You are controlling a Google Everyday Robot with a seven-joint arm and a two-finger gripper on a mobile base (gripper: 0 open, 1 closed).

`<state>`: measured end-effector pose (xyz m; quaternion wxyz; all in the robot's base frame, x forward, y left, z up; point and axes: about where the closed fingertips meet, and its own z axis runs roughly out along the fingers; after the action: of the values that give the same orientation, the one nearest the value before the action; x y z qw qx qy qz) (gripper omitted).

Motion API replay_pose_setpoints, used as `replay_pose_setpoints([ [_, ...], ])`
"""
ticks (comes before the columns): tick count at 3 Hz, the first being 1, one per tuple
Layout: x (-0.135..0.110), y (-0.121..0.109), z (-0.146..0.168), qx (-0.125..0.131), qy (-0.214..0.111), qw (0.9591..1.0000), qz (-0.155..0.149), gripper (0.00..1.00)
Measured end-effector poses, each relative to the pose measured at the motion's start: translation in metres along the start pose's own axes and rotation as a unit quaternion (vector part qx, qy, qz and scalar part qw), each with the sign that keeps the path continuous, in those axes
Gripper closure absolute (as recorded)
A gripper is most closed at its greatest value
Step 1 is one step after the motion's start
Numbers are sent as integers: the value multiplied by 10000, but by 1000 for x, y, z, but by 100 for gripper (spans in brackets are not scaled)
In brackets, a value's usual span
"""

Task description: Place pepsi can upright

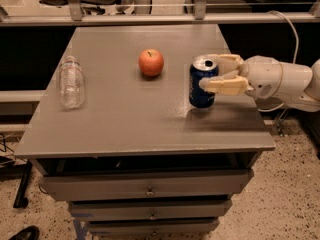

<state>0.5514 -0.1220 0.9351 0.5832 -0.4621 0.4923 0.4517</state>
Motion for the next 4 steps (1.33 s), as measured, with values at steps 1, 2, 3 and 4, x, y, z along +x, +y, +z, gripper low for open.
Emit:
replay_pose_setpoints([
  [1, 6, 5, -5, -167, 52, 9998, -74, 82],
  [2, 12, 13, -9, -311, 53, 9995, -71, 59],
  [3, 17, 21, -14, -412, 101, 9991, -15, 36],
  [4, 23, 28, -21, -439, 164, 9988, 101, 12],
])
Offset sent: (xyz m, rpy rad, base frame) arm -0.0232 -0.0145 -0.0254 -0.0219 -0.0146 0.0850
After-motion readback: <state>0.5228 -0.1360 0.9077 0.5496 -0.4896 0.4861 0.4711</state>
